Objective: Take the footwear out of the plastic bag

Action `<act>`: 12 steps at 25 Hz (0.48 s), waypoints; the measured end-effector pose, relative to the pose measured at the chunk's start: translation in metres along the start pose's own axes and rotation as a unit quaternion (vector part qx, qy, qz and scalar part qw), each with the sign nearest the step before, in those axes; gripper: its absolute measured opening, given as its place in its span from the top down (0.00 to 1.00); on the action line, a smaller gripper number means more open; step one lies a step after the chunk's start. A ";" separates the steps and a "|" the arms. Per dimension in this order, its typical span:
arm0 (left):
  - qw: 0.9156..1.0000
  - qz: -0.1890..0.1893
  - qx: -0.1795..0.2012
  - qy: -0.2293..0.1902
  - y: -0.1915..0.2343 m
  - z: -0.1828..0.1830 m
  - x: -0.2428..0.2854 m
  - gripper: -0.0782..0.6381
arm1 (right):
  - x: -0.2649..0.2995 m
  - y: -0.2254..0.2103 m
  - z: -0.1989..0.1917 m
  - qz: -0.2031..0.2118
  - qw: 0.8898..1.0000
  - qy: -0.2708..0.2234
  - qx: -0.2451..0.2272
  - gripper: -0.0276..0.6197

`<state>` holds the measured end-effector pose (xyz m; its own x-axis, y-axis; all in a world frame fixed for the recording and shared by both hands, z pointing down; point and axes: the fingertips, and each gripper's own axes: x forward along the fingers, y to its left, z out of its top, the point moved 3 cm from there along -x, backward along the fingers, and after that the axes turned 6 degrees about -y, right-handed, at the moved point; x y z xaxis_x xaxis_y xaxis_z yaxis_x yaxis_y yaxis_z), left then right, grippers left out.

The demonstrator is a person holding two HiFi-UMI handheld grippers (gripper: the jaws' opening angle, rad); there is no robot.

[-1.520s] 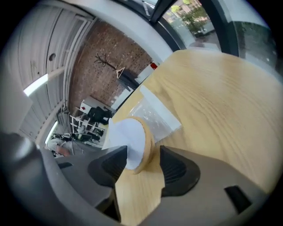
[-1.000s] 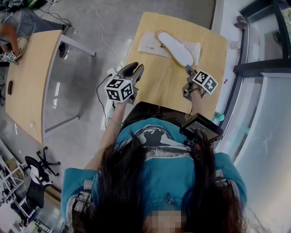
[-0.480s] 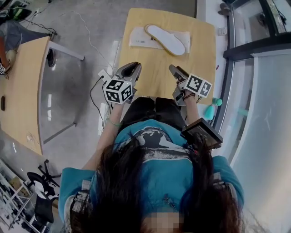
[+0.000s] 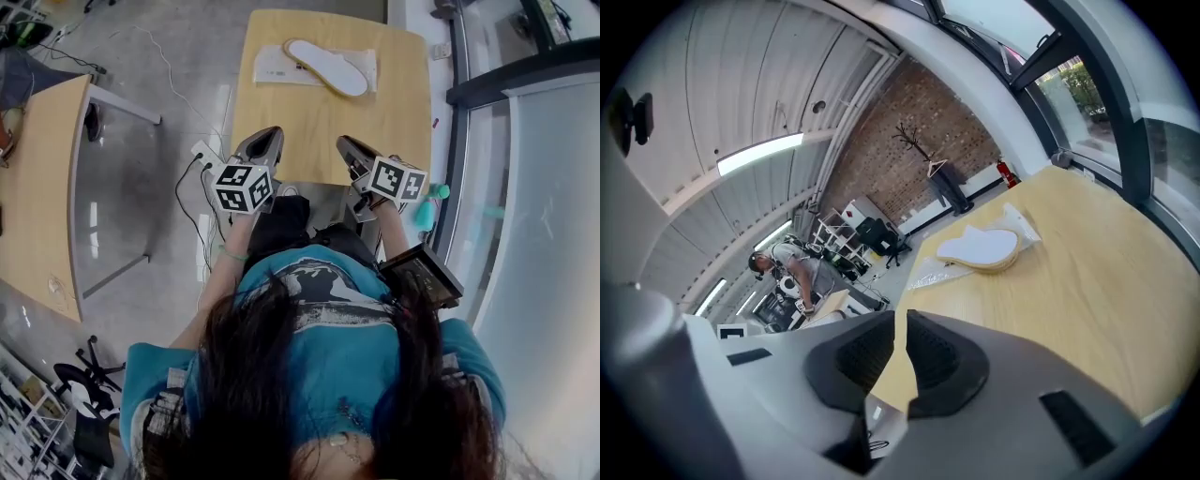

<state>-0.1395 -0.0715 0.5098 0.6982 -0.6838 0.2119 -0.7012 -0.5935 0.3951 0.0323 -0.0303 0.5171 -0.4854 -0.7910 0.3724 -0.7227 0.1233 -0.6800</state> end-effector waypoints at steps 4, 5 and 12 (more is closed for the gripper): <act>1.000 0.002 0.001 0.004 -0.018 -0.008 -0.007 0.89 | -0.022 -0.005 -0.013 0.002 1.000 0.002 0.021 0.90; 1.000 0.001 0.004 0.006 -0.025 -0.011 -0.009 0.89 | -0.028 -0.009 -0.017 0.003 1.000 0.002 0.026 0.90; 1.000 0.002 0.013 0.000 -0.098 -0.040 -0.045 0.89 | -0.098 -0.010 -0.056 0.025 1.000 0.008 0.015 0.90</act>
<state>-0.0968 0.0349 0.4976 0.6953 -0.6865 0.2129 -0.7074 -0.6014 0.3713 0.0595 0.0789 0.5226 -0.5287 -0.7743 0.3478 -0.6820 0.1436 -0.7171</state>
